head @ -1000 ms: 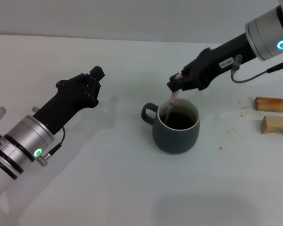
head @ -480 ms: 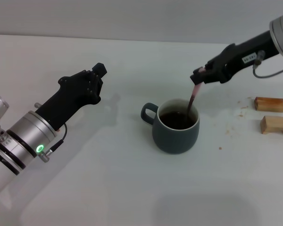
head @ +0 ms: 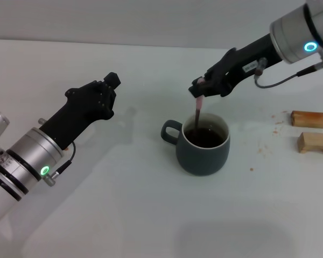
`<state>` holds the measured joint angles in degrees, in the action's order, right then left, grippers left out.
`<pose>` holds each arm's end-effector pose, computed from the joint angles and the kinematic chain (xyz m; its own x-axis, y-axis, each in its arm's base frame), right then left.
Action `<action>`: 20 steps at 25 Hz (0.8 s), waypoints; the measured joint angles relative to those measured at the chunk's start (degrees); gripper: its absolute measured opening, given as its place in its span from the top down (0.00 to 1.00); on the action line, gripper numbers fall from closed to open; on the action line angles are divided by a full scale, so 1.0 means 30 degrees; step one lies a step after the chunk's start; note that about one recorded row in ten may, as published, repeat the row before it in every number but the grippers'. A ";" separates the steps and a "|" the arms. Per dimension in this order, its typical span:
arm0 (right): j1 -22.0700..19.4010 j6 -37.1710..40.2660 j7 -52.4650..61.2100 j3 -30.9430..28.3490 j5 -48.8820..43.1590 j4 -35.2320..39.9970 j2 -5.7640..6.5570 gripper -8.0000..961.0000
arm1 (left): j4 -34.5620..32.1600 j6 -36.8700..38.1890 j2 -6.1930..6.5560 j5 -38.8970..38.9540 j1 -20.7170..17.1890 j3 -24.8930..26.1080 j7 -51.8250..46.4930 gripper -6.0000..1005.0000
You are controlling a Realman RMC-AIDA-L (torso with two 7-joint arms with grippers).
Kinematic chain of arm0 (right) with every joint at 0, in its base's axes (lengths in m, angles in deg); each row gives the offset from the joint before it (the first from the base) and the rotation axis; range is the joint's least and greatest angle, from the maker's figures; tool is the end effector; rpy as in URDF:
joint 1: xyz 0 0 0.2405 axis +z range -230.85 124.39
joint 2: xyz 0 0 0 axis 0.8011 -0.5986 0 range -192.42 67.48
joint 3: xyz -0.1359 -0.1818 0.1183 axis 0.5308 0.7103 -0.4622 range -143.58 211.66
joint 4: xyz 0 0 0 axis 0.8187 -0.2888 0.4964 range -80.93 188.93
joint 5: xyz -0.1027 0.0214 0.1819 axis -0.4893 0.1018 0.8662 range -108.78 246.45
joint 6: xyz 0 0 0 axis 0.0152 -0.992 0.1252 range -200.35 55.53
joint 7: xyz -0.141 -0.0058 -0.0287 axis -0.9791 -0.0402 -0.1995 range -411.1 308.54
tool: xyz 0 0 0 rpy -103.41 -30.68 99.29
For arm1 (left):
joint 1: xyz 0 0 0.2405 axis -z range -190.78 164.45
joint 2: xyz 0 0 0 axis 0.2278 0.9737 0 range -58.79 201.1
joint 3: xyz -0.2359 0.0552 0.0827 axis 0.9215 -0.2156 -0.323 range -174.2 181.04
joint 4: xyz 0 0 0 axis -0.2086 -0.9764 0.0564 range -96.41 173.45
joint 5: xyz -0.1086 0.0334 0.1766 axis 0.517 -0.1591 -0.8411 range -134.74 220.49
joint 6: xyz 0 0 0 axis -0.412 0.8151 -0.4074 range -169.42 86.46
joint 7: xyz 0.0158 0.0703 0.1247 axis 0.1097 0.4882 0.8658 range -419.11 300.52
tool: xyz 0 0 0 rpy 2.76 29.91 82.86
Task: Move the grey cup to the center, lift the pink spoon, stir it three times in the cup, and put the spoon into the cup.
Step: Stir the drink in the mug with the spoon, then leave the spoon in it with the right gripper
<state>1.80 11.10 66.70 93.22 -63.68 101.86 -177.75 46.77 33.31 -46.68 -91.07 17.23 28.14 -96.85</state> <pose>0.1225 0.4237 0.0015 0.9196 -0.3920 -0.0245 -0.3899 -0.9034 -0.1787 -0.2669 0.3255 -0.0553 0.4802 0.1269 0.8679 0.7328 -0.6018 -0.3175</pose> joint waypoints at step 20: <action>-0.1990 0.1847 0.1108 -0.0828 0.0097 0.3210 0.0033 0.81 | -0.0259 -0.0054 -0.0007 0.0000 0.0132 0.0052 0.0088 0.95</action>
<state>-4.17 16.64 70.03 90.74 -63.39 111.49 -177.65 45.99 33.15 -46.70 -91.07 17.62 28.29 -96.58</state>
